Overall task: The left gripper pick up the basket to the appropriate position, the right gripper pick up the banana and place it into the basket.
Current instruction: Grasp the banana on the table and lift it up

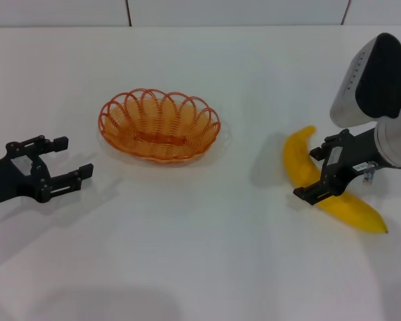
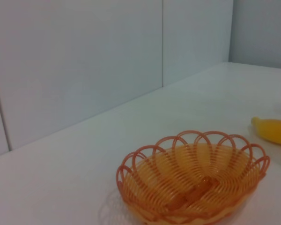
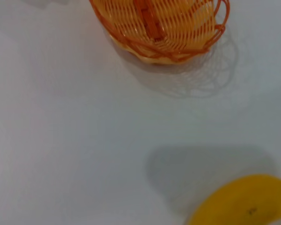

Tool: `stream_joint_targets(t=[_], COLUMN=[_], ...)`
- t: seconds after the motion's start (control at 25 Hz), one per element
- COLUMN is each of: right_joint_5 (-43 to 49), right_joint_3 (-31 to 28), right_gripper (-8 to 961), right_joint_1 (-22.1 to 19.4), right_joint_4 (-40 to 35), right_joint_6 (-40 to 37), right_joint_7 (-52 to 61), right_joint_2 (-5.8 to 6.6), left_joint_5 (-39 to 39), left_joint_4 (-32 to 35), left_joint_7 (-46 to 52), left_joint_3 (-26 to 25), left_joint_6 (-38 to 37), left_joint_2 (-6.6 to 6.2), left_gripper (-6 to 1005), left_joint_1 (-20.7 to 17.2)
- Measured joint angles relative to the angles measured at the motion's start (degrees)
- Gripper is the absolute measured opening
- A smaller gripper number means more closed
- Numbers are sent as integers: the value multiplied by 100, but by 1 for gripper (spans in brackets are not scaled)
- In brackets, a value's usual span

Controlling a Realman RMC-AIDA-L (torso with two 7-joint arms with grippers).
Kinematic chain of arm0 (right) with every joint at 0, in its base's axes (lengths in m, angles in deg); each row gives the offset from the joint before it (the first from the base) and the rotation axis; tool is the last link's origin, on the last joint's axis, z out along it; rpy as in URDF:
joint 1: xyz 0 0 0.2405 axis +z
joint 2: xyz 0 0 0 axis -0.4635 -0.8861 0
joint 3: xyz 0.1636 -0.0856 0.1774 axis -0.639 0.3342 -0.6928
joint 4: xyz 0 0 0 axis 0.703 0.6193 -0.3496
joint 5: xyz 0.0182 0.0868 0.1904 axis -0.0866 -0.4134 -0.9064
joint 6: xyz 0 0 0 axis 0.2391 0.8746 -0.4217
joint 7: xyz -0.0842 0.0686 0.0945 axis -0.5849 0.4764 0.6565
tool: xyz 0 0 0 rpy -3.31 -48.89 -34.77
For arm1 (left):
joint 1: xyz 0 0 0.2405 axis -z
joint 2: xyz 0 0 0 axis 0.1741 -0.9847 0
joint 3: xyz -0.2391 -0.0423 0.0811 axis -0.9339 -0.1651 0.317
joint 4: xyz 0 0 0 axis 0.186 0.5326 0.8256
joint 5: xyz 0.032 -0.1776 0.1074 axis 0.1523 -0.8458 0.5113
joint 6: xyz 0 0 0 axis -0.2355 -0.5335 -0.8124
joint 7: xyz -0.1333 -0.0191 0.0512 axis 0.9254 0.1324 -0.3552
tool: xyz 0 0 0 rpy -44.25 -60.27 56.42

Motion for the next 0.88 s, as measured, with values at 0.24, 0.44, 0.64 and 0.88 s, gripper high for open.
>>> stream_joint_targets(t=[0.24, 0.44, 0.64, 0.88], right_joint_5=[1, 15, 134, 200], right_joint_3=[0, 9, 83, 123], right_gripper=[879, 879, 878, 877], right_joint_1=[65, 88, 132, 166], right_joint_4=[49, 92, 102, 108], right_joint_6=[-13, -25, -33, -28], right_joint_7=[2, 43, 131, 216], right_joint_2=[7, 13, 10, 12], left_joint_5=[0, 0, 0, -4], left_joint_4=[0, -7, -9, -9], left_joint_7=[-56, -61, -62, -62], left_joint_3=[-17, -18, -27, -27], left_joint_6=[0, 0, 0, 0], left_joint_2=[14, 17, 18, 18], left_gripper=[757, 758, 758, 758], left_joint_1=[0, 0, 0, 0])
